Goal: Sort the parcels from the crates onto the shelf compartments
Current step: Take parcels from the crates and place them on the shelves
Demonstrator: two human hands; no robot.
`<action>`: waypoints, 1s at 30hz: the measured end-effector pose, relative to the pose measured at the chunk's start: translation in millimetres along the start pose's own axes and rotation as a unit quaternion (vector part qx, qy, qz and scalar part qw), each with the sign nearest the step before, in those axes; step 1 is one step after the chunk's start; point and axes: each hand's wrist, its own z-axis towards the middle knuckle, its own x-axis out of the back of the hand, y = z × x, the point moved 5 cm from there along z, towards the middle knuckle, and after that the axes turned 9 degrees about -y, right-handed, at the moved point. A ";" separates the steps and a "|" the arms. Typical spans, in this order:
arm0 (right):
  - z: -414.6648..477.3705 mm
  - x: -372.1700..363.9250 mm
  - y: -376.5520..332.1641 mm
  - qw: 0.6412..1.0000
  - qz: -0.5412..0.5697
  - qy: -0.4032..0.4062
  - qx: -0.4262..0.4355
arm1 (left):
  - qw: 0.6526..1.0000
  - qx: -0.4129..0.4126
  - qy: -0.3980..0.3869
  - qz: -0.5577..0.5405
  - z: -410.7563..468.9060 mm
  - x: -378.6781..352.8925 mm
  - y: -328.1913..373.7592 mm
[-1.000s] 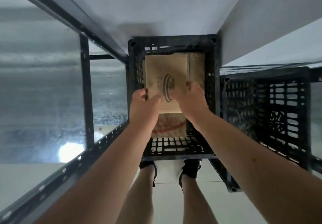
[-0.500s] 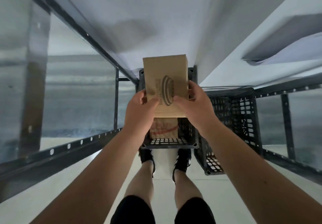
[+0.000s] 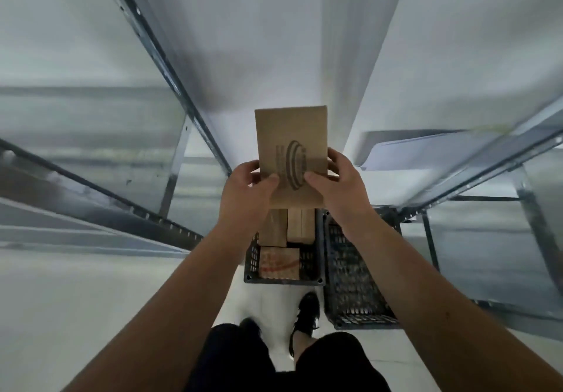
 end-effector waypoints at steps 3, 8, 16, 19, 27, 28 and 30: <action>-31.5 9.6 -19.4 1.000 0.005 0.014 0.020 | 1.000 -0.026 -0.007 0.002 -30.9 4.8 22.6; -96.8 10.9 -37.3 0.997 0.007 0.051 0.063 | 0.997 -0.068 -0.036 0.007 -85.1 17.2 35.4; -210.1 -1.5 -54.1 0.990 -0.001 0.087 0.114 | 0.991 -0.099 -0.095 0.000 -176.4 37.2 26.9; -249.2 -7.5 -55.3 0.989 0.012 0.095 0.115 | 0.988 -0.112 -0.108 -0.004 -209.2 42.1 27.0; -328.4 20.5 -51.3 0.981 0.041 0.117 0.147 | 0.979 -0.157 -0.132 -0.004 -284.1 24.6 29.7; -335.0 26.9 -50.2 0.981 0.044 0.116 0.151 | 0.978 -0.164 -0.132 -0.002 -292.0 19.4 31.5; -349.8 40.0 -49.9 0.980 0.046 0.112 0.158 | 0.976 -0.176 -0.128 -0.005 -308.6 9.4 34.3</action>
